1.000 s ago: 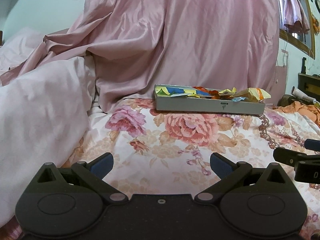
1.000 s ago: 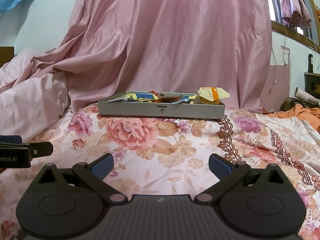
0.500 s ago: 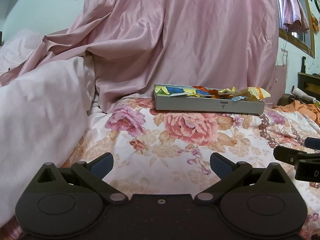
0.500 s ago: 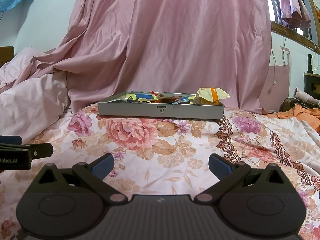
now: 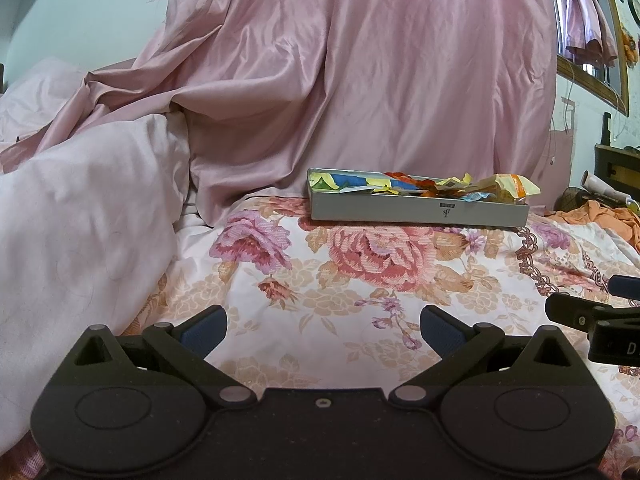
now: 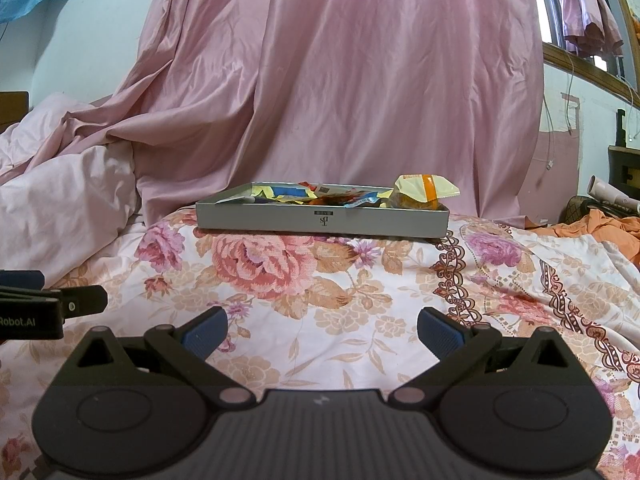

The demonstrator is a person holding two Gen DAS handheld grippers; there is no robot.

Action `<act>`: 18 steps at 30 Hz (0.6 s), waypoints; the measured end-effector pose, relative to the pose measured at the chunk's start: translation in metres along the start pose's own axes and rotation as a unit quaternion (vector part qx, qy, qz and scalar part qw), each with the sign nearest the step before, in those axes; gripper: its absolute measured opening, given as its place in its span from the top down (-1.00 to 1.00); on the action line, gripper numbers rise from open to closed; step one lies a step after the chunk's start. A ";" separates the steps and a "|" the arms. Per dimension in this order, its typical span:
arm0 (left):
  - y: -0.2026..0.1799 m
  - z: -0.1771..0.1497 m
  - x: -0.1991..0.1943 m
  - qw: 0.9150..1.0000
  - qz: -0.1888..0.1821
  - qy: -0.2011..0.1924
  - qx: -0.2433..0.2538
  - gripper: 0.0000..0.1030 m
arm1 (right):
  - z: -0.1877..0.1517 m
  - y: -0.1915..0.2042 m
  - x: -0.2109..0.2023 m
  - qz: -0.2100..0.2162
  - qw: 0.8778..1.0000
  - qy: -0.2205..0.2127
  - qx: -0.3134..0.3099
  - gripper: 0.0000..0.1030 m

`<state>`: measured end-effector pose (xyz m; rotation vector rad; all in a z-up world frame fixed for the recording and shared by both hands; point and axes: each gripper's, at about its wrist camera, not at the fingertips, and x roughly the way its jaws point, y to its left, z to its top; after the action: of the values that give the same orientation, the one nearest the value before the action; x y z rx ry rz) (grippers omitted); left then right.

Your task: Organize snacks

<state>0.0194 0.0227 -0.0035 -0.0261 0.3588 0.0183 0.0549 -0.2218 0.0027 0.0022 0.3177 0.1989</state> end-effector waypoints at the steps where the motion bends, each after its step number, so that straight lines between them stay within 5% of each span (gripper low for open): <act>1: 0.000 0.000 0.000 1.000 0.000 0.000 0.000 -0.99 | 0.000 0.000 0.000 0.000 1.000 0.000 0.000 -1.00; 18: 0.000 -0.001 0.000 1.000 -0.002 0.000 0.003 -0.99 | -0.001 0.001 0.000 0.001 1.000 0.002 -0.001 -1.00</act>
<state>0.0191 0.0223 -0.0048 -0.0211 0.3588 0.0130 0.0548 -0.2212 0.0016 0.0007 0.3208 0.2016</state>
